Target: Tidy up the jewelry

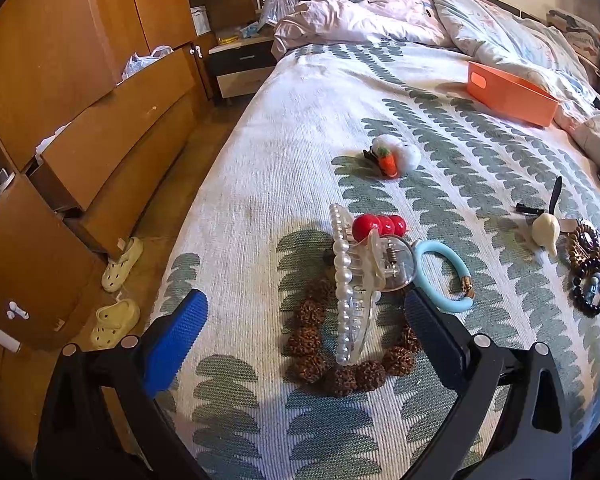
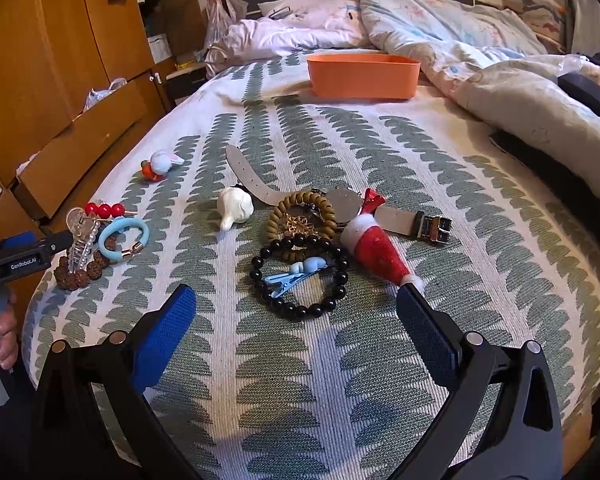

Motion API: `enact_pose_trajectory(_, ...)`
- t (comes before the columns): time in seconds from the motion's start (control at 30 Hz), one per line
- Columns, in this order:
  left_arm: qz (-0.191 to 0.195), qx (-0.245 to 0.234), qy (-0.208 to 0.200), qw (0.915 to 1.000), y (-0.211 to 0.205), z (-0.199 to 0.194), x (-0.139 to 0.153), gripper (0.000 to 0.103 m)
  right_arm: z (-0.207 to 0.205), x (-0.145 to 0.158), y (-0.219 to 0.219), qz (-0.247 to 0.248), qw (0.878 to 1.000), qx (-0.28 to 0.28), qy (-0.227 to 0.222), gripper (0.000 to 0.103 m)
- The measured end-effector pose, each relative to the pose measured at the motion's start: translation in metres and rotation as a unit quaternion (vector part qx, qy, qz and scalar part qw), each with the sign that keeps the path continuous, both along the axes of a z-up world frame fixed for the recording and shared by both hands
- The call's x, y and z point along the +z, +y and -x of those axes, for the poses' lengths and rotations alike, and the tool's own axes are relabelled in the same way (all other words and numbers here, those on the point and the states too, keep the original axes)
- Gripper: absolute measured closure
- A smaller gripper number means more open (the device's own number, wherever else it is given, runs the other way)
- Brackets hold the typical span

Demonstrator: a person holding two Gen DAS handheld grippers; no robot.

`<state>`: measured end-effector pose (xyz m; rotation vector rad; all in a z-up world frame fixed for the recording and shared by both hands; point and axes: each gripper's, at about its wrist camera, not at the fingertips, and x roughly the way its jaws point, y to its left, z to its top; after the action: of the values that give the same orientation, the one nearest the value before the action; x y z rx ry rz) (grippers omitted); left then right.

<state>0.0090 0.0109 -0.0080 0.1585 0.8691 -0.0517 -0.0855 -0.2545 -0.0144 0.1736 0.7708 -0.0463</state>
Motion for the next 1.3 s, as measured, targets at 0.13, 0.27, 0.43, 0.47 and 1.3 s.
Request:
enact_pose_trajectory(0.13, -0.001, 0.0, 0.003, 1.0, 0.0, -0.001, -0.001, 0.005, 0.001, 0.002, -0.002, -0.002, 1.0, -0.006, -0.006, 0.003)
enact_pose_trajectory(0.27, 0.011, 0.015, 0.0, 0.9998, 0.012, -0.006, 0.002, 0.005, 0.0, 0.001, -0.004, -0.007, 1.0, -0.008, -0.002, 0.003)
enact_pose_trajectory(0.43, 0.014, 0.014, 0.015, 0.9997, 0.013, -0.009, -0.003, 0.005, -0.002, -0.001, -0.003, -0.004, 1.0, -0.009, 0.0, 0.008)
enact_pose_trajectory(0.47, 0.014, 0.01, 0.016, 0.9997, 0.011, -0.008, -0.004, 0.005, -0.002, -0.001, -0.003, -0.006, 1.0, -0.007, 0.0, 0.009)
enact_pose_trajectory(1.3, -0.021, -0.027, 0.032, 0.9989, -0.021, -0.023, -0.023, 0.005, -0.028, -0.024, -0.023, -0.052, 0.997, -0.05, 0.035, 0.046)
